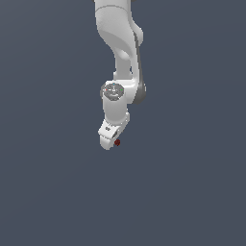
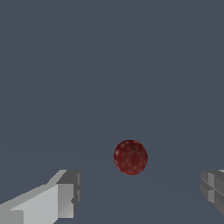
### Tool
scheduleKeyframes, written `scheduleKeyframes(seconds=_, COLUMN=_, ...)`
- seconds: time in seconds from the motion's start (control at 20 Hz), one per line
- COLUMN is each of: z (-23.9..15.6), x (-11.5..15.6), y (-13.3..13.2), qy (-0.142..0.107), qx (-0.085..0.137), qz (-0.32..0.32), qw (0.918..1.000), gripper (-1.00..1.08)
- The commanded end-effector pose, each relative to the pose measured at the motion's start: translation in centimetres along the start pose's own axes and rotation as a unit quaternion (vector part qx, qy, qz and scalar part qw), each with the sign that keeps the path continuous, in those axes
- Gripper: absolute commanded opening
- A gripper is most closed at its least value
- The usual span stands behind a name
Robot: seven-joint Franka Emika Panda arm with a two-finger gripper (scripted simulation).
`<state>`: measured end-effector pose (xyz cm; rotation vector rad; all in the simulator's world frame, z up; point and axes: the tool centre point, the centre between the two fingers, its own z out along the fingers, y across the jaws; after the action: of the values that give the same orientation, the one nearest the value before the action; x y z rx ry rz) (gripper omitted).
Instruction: Pick up the object and move it to a goal position.
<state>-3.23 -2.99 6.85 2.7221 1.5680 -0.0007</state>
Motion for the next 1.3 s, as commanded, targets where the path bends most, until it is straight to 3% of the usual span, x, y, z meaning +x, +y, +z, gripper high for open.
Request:
scheduleKeyframes(seconds=0.0, z=0.1, x=-0.1, y=0.0, qy=0.000, qx=0.000, qz=-0.007, qw=1.0000, gripper=1.00)
scheduleKeyframes(seconds=1.05, z=5.2, x=-0.1, y=-0.1, qy=0.000, qx=0.000, qz=-0.009, qw=1.0000, gripper=1.00)
scheduleKeyframes(seconds=1.1, z=5.2, x=-0.1, y=-0.1, qy=0.000, qx=0.000, qz=-0.009, qw=1.0000, gripper=-1.00)
scheduleKeyframes(seconds=1.25, z=5.2, x=-0.1, y=-0.1, qy=0.000, qx=0.000, qz=-0.009, qw=1.0000, gripper=-1.00)
